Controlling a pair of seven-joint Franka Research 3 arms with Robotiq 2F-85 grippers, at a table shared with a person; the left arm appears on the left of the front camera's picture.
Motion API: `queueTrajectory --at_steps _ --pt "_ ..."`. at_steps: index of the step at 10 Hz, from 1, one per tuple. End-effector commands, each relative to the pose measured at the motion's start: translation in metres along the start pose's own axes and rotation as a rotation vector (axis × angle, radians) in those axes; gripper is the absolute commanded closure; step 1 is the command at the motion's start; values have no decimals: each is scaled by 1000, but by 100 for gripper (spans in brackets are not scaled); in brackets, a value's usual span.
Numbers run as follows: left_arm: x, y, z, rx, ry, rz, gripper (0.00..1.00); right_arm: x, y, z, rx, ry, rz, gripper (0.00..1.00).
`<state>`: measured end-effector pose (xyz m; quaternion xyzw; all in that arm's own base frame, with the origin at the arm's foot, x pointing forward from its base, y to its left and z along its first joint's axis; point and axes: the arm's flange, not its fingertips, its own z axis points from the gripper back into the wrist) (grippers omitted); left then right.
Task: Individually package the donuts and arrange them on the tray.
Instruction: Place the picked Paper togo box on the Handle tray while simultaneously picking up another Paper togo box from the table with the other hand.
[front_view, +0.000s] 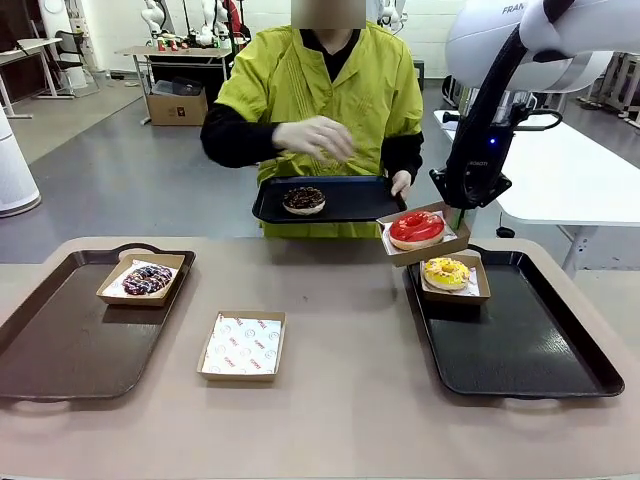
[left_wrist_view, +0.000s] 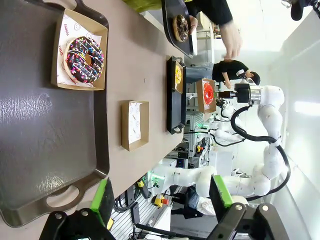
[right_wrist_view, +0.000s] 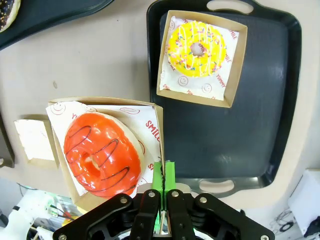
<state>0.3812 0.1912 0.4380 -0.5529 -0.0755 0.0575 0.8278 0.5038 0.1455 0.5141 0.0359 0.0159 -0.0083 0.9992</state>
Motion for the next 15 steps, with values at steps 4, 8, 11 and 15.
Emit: queueTrajectory --at_steps 4,8,11,15 --pt "-1 0 2 5 2 -3 0 -4 -1 -2 -3 2 -6 100" --pt "5 -30 -15 114 66 -4 0 -35 -2 16 8 11 90 99" --pt "14 -107 -59 356 186 14 0 -108 -36 47 -27 -3 122 99" --pt "8 -180 -149 600 273 -30 0 -146 -106 29 14 -45 29 99"
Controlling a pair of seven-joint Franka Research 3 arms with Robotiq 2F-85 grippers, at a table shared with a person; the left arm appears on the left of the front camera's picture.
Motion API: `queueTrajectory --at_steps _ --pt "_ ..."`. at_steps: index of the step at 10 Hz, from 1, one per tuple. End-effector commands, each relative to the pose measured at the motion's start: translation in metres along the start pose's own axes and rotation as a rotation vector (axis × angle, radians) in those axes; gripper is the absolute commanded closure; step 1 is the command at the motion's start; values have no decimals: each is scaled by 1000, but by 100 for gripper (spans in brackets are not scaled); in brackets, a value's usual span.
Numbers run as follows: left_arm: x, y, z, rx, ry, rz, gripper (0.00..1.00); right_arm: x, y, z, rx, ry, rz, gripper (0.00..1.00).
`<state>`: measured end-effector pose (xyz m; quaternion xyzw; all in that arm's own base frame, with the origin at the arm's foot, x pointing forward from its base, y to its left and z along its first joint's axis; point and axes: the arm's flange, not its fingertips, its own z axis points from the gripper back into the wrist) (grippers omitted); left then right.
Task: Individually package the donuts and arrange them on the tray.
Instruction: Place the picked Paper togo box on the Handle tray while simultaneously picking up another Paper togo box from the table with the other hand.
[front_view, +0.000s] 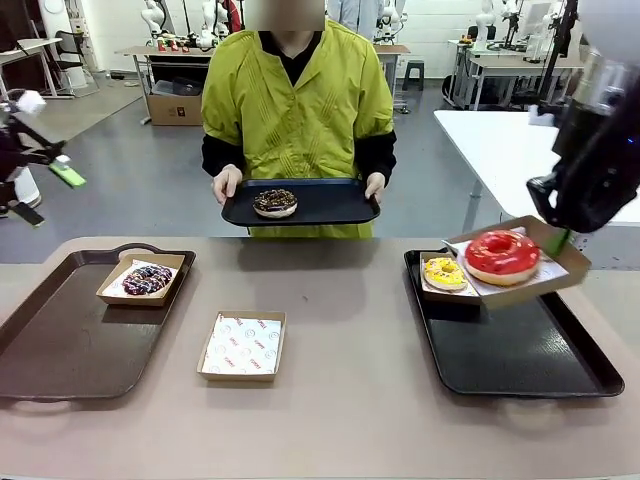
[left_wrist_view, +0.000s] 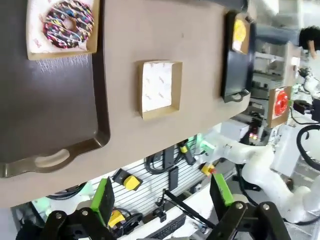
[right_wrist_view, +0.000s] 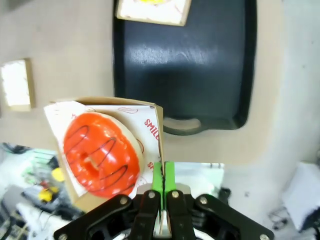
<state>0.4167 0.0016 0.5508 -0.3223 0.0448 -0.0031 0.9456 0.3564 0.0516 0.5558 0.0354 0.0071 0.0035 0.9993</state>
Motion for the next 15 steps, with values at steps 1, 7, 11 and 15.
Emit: queueTrajectory --at_steps 1,7,11,15 --pt "5 -34 -32 135 27 -27 0 5 -30 -27 -21 -35 -28 99" --pt "7 -73 -190 517 65 -81 0 48 -73 -85 0 42 -123 99" --pt "8 -79 -250 592 -76 -83 0 44 -73 -93 -9 55 -132 99" --pt "9 -80 -249 560 -50 -103 0 44 -73 -93 -9 55 -132 99"
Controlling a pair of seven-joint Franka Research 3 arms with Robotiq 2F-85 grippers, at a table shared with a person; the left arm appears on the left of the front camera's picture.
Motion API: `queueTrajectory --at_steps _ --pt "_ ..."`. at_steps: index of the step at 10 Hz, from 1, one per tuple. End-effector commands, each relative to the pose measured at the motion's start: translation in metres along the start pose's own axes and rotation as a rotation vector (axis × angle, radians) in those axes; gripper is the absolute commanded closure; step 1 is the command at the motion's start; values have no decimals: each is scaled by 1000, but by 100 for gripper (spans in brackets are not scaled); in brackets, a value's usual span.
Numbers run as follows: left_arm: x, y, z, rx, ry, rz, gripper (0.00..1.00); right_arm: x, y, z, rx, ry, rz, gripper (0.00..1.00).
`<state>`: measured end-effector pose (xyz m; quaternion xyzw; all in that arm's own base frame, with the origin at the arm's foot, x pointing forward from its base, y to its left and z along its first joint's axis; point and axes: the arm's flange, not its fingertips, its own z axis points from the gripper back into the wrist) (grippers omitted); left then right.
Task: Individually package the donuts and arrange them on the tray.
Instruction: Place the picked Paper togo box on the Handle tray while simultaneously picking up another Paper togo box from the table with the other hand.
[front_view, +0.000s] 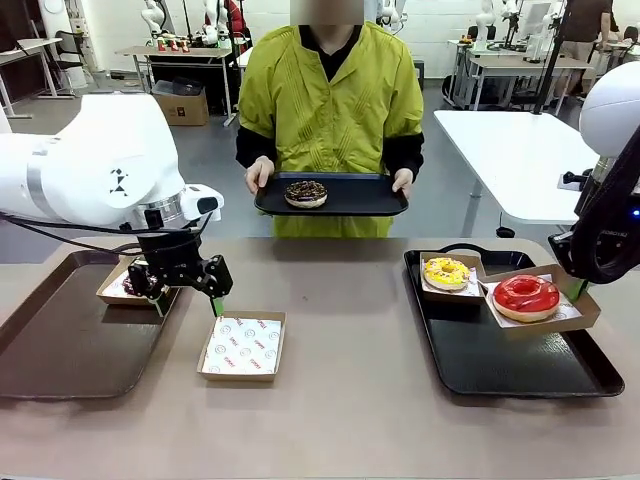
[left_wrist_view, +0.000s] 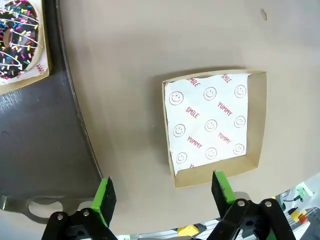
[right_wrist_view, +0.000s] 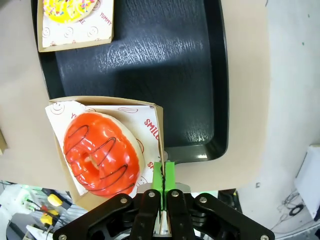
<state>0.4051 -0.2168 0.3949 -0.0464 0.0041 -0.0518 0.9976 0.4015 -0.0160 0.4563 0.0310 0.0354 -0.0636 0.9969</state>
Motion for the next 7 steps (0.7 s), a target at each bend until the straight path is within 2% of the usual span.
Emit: queueTrajectory --at_steps 1,6,7 --pt "0 2 8 -7 -3 -7 0 -2 1 0 -2 3 4 99" --pt "2 3 4 -4 -8 6 0 0 0 0 0 0 0 99" --pt "-13 -7 -3 -35 -28 -3 0 3 3 -12 -45 -18 -12 99"
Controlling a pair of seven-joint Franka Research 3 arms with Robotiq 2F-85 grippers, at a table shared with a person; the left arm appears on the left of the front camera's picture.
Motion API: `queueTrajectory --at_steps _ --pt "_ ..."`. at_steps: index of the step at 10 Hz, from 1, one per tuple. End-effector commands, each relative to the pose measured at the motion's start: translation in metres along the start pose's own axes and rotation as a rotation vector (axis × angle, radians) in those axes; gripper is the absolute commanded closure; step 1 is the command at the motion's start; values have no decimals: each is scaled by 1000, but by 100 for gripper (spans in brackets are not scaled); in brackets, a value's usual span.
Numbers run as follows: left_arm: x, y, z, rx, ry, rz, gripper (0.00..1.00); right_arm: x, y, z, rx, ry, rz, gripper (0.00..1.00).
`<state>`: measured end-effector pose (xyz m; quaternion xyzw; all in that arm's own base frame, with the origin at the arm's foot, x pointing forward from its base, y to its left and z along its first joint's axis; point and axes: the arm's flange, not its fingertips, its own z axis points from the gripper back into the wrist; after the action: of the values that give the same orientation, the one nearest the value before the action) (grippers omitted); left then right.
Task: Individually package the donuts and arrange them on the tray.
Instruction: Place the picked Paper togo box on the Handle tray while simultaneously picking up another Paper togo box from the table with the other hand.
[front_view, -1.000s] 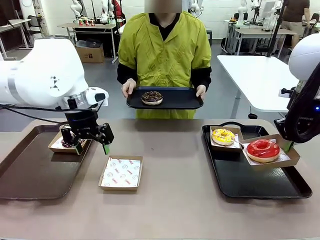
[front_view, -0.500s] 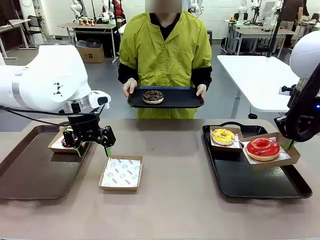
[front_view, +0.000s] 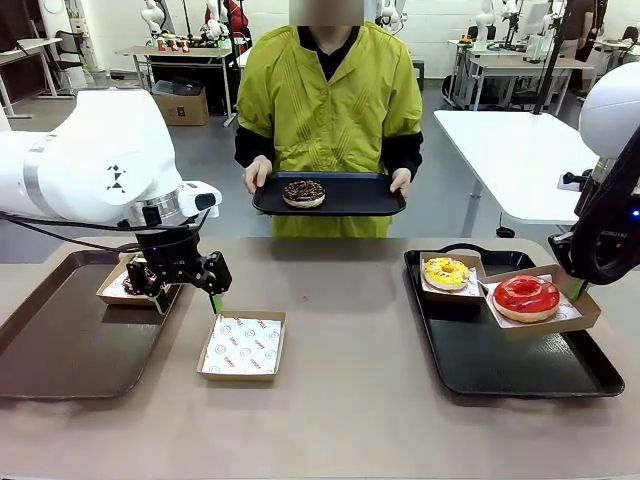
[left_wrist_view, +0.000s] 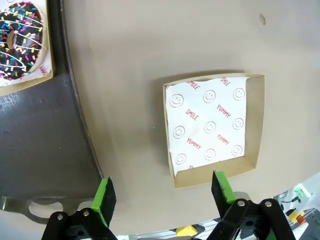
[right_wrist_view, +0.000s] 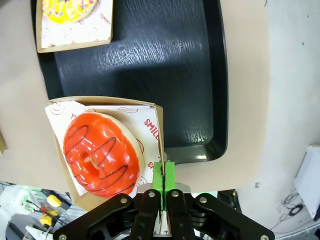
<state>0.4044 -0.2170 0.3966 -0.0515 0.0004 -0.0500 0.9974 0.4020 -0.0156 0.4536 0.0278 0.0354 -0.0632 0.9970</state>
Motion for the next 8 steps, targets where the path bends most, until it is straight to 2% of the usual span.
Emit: queueTrajectory --at_steps 1,4,8 --pt "-18 -17 -6 -26 -38 9 0 3 5 -15 -53 -28 -14 99" --pt "-28 -36 -14 12 -53 -8 0 3 -2 -28 -33 -33 -9 99" --pt "-27 -40 -25 36 -30 -9 0 7 -21 -61 48 -79 7 99"
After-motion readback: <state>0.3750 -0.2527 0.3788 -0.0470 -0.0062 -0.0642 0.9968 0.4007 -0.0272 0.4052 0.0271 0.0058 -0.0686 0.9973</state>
